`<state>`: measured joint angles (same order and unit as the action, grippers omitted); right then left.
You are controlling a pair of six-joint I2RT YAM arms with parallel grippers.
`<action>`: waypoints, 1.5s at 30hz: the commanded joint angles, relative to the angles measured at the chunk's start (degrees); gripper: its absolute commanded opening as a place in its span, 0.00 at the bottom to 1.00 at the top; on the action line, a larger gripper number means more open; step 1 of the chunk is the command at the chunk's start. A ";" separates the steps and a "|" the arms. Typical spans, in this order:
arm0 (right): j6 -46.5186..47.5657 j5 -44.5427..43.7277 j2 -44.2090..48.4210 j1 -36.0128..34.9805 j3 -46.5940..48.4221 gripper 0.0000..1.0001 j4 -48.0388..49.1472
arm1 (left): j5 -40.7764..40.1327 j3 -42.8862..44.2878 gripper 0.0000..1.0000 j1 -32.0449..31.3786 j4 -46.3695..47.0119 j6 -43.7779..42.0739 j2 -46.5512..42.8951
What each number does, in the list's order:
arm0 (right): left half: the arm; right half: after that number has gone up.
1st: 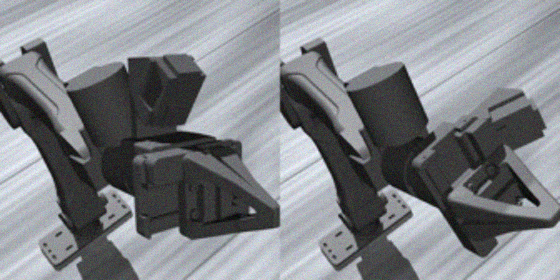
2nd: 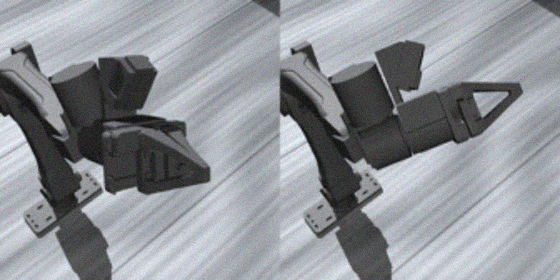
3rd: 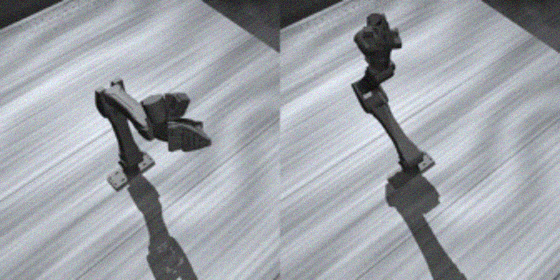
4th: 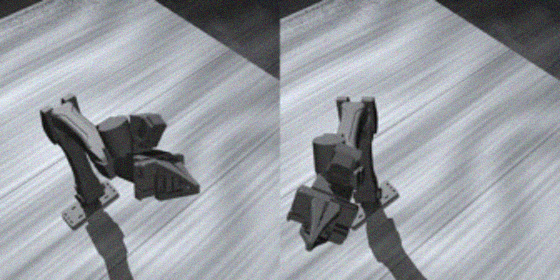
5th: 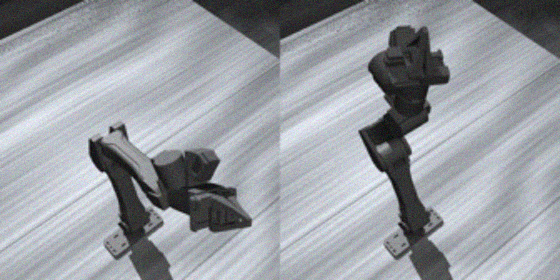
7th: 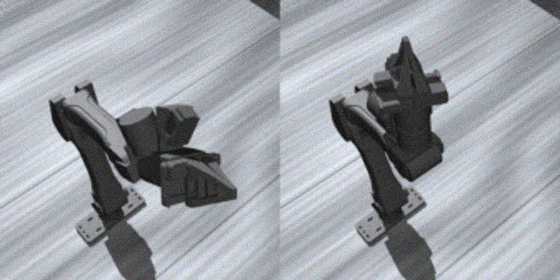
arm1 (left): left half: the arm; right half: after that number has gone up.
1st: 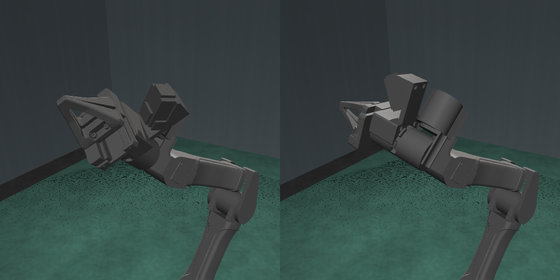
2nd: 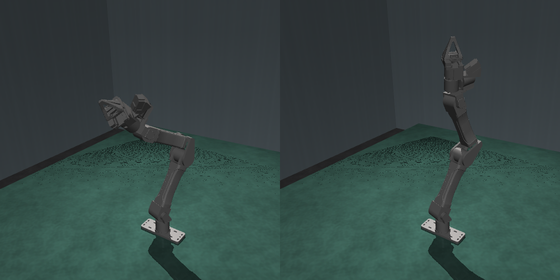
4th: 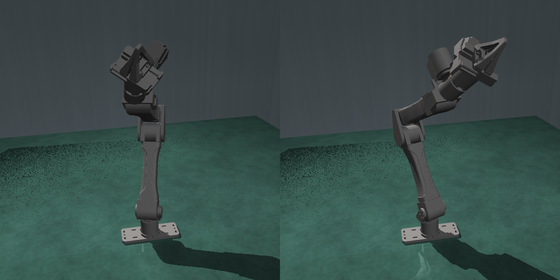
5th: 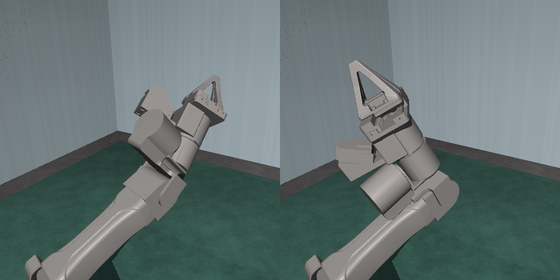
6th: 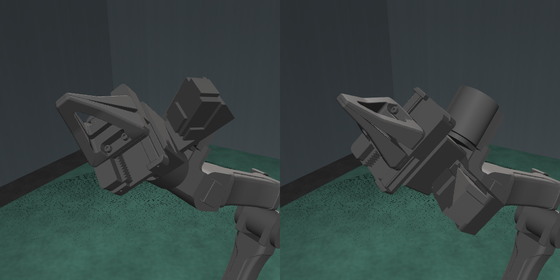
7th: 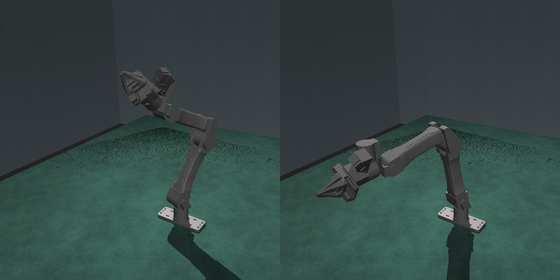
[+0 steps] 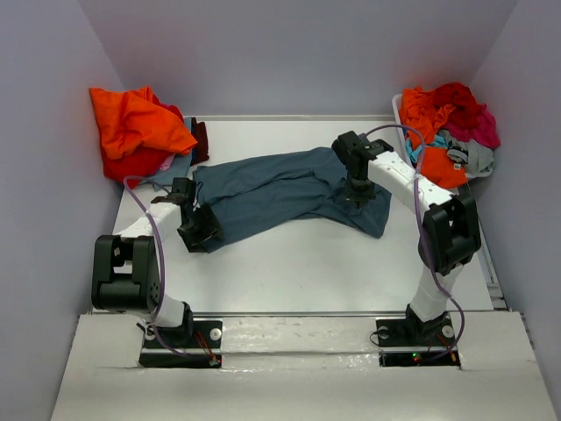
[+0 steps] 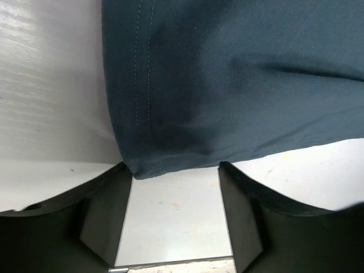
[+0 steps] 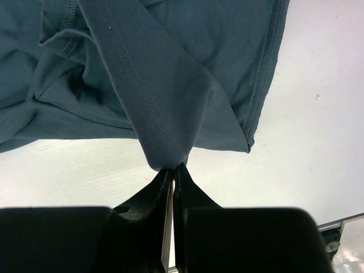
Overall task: Fold and stack the t-shirts
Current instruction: Fold the tshirt
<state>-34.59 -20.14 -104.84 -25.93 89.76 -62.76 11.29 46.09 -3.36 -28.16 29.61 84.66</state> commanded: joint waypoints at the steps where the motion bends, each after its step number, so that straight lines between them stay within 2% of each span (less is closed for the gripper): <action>1: -0.83 -1.13 3.15 0.18 -0.72 0.07 0.62 | 2.07 -0.03 0.68 0.37 0.21 -0.95 0.41; 6: -1.09 -1.13 3.06 0.18 -0.90 0.07 0.71 | 2.07 -0.03 0.61 0.37 -0.31 -1.04 0.07; 7: -1.18 -1.04 3.06 0.18 -0.90 0.07 0.80 | 1.98 -0.03 0.55 0.37 -0.40 -0.95 -0.02; 9: -1.18 -1.04 3.15 0.18 -0.99 0.07 0.71 | 2.07 -0.29 0.53 0.37 -0.49 -0.87 -0.20; 11: -1.18 -1.04 3.06 0.18 -1.07 0.07 0.80 | 1.98 -0.38 0.46 0.37 -0.93 -0.69 -0.46; 16: -1.18 -1.13 3.15 0.18 -1.34 0.07 0.98 | 1.81 0.06 0.43 0.37 -2.51 -0.07 -2.13; 18: -1.27 -1.30 3.15 0.18 -1.34 0.07 0.98 | 1.72 0.67 0.38 0.37 -3.21 0.10 -3.10; 22: -1.44 -2.09 3.32 0.18 -0.81 0.07 0.63 | 0.93 2.16 0.17 0.37 -5.23 0.36 -5.20; 25: -1.88 -3.59 3.94 0.18 -0.46 0.07 0.45 | -0.12 3.04 0.06 0.37 -6.46 0.54 -6.43; 45: -5.92 -13.95 14.92 0.18 2.79 0.07 -3.59 | -6.19 7.96 0.06 0.89 -10.33 2.12 -10.31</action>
<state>-37.54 -28.10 -94.35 -25.93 90.28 -64.58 6.85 50.94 -3.18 -36.38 31.18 76.29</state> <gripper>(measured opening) 0.077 0.095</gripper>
